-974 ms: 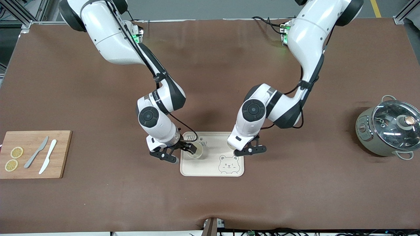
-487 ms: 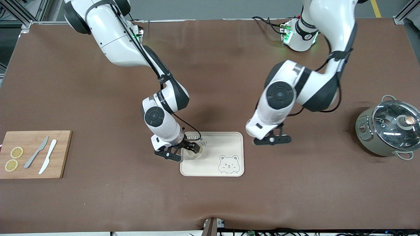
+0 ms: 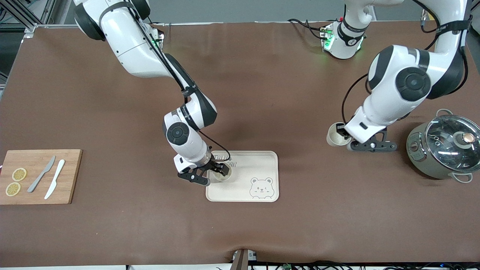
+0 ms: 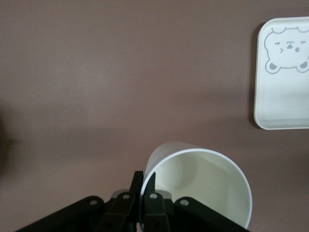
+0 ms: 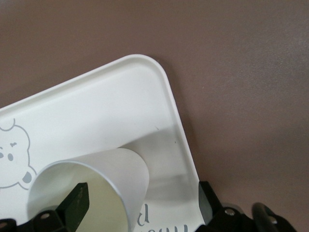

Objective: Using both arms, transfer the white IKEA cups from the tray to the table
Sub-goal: 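Lift the cup with the left gripper and carry it toward the pot, then carry the cup with the right gripper toward the wooden board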

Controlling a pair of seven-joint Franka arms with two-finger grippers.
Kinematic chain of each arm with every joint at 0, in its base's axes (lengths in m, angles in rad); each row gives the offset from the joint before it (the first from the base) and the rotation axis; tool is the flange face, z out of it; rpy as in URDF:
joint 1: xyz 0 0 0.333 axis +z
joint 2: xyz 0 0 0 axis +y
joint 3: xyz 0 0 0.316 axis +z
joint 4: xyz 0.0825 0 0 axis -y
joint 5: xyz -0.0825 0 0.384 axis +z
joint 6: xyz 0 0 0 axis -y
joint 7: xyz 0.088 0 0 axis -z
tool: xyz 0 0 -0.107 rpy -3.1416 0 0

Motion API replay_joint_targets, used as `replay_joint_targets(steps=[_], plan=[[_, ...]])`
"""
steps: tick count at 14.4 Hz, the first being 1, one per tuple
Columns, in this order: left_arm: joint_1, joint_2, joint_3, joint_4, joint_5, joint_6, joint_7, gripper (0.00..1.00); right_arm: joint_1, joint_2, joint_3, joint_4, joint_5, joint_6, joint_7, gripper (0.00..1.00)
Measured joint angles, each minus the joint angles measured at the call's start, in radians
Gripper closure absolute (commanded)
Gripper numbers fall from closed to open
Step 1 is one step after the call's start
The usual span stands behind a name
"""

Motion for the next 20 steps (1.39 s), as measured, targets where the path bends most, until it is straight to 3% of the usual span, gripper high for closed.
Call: replay_joint_targets(steps=[3, 10, 12, 13, 20], plan=[[0.054, -0.101, 0.0, -0.204, -0.064, 0.161, 0.106, 1.0, 0.0, 0.002, 0.0, 0.0, 0.0, 0.001, 0.0, 0.38], [0.065, -0.146, -0.008, -0.506, -0.072, 0.497, 0.144, 1.0, 0.001, 0.002, 0.0, 0.0, -0.001, 0.002, 0.0, 0.81], [0.067, -0.139, -0.007, -0.542, -0.072, 0.524, 0.177, 1.0, 0.001, 0.003, 0.0, 0.0, -0.001, 0.002, 0.0, 0.89], [0.069, -0.135, -0.006, -0.548, -0.072, 0.527, 0.189, 1.0, 0.001, 0.003, 0.0, 0.0, -0.001, 0.003, 0.0, 0.97], [0.123, -0.041, -0.003, -0.551, -0.072, 0.589, 0.28, 1.0, 0.001, 0.003, -0.001, 0.0, -0.001, 0.006, 0.0, 1.0]])
